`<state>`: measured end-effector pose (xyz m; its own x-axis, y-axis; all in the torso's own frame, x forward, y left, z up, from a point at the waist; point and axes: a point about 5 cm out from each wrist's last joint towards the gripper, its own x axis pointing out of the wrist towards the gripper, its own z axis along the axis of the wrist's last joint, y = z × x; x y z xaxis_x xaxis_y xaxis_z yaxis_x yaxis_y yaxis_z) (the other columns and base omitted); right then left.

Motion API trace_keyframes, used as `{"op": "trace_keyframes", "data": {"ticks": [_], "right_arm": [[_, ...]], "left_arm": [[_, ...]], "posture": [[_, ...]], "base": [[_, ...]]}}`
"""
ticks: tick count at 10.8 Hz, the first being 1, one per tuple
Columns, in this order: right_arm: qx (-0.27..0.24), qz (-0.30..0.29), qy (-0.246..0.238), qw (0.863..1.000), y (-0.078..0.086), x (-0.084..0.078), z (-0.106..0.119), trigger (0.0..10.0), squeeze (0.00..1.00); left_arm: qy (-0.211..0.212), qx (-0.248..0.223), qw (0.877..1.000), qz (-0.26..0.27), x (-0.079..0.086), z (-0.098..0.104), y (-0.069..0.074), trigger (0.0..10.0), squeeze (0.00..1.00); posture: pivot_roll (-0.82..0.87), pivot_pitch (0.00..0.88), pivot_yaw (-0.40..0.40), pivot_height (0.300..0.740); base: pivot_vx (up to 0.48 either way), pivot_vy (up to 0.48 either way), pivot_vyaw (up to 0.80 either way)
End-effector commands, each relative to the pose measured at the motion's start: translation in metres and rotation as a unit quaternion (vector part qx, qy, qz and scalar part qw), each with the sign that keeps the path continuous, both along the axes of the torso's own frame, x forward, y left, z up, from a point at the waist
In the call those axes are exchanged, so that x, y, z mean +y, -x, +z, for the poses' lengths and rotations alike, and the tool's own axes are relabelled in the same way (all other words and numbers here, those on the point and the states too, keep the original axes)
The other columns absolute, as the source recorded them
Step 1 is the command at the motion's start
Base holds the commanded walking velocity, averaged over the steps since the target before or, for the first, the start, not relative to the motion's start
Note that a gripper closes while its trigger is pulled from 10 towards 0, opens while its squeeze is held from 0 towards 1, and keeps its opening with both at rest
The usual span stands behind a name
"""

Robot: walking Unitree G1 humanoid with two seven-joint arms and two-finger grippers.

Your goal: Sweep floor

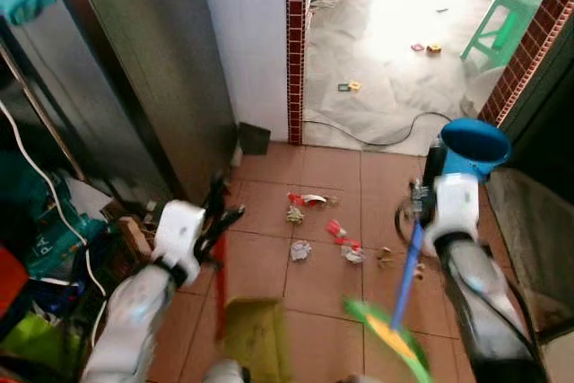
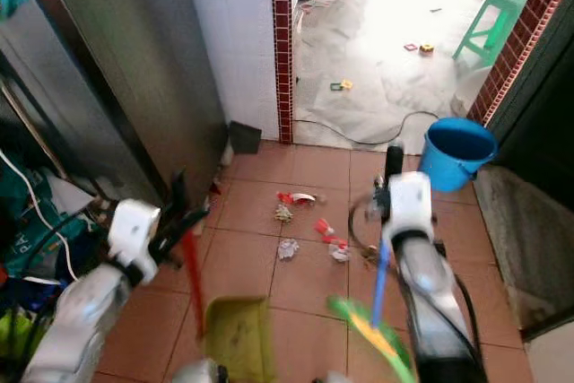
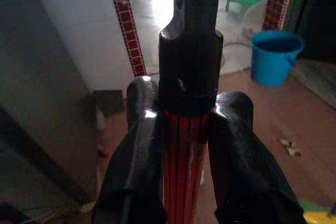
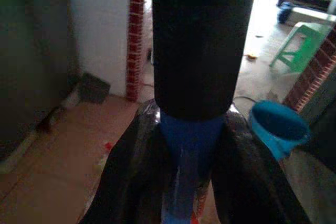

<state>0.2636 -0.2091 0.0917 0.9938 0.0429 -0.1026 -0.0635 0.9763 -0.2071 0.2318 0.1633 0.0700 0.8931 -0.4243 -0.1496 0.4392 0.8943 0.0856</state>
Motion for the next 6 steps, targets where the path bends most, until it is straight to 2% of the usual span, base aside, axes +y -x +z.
{"op": "trace_keyframes", "data": {"ticks": [1, 2, 3, 4, 5, 6], "right_arm": [[-0.019, 0.021, 0.006, 1.000, 0.002, 0.007, 0.014, 10.0, 0.00], [-0.023, 0.019, 0.006, 1.000, 0.007, 0.008, 0.016, 10.0, 0.00], [-0.034, -0.005, 0.033, 0.999, -0.002, 0.007, 0.012, 10.0, 0.00], [-0.069, -0.008, 0.044, 0.997, -0.010, 0.013, 0.026, 10.0, 0.00], [-0.094, -0.010, 0.023, 0.995, -0.022, 0.019, 0.044, 10.0, 0.00], [-0.066, -0.050, 0.040, 0.996, -0.029, 0.017, 0.021, 10.0, 0.00]], "left_arm": [[-0.004, -0.024, 0.999, -0.022, -0.002, 0.013, 0.002, 10.0, 0.00], [-0.008, -0.007, 1.000, -0.028, -0.001, 0.007, 0.012, 10.0, 0.00], [0.000, 0.007, 1.000, -0.012, -0.003, -0.002, 0.009, 10.0, 0.00], [0.010, -0.012, 1.000, -0.018, -0.010, 0.009, 0.003, 10.0, 0.00], [0.010, -0.038, 0.999, -0.017, -0.013, 0.026, -0.008, 10.0, 0.00], [0.015, -0.025, 0.998, 0.054, -0.002, 0.007, -0.013, 10.0, 0.00]], "posture": [[-0.06, 0.000, 0.093, 0.740], [-0.06, 0.000, 0.098, 0.740], [-0.07, 0.000, 0.050, 0.740], [-0.06, 0.000, 0.031, 0.740], [-0.03, 0.000, 0.023, 0.740], [-0.02, 0.000, 0.017, 0.740]], "base": [[0.000, 0.000, 0.00], [0.000, 0.000, 0.00], [0.000, 0.000, 0.00], [0.000, 0.000, 0.00], [0.000, 0.000, 0.00], [0.000, 0.000, 0.00]]}}
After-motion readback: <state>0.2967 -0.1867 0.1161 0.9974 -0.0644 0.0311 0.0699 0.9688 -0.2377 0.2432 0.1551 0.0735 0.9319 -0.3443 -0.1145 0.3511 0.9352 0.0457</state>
